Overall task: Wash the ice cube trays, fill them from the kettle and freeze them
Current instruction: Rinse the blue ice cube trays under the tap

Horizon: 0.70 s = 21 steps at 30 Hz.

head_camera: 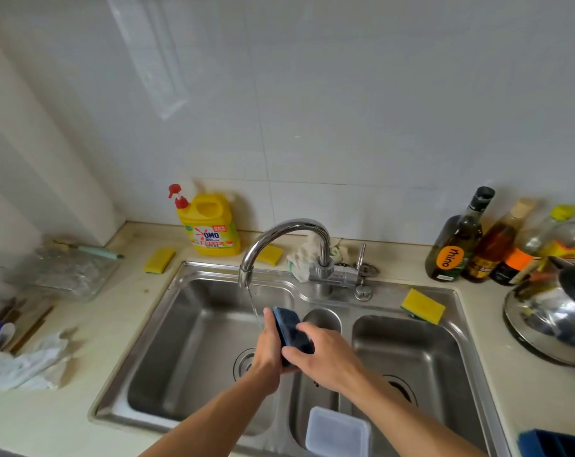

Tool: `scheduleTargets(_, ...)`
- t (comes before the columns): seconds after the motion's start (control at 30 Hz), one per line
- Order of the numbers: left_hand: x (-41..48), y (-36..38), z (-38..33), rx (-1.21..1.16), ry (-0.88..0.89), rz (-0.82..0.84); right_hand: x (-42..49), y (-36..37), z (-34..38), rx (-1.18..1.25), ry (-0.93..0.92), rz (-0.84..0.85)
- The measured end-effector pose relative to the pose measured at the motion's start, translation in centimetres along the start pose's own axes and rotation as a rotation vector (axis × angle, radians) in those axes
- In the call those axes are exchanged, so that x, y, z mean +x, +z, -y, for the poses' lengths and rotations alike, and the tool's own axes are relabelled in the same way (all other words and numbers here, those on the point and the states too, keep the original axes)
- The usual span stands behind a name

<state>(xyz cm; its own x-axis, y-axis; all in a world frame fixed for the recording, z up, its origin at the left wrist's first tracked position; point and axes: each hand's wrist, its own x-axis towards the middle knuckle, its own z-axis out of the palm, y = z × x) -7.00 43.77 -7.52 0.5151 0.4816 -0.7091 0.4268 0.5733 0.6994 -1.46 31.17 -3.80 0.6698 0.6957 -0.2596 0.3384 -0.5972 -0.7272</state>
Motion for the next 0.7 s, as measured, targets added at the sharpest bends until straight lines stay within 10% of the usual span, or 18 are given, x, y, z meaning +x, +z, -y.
scheduleTargets(0.7, 11.0, -7.6, -8.3, 0.481, 0.05, 0.113, 9.9, 8.4, 6.6, 0.324, 0.289, -0.105)
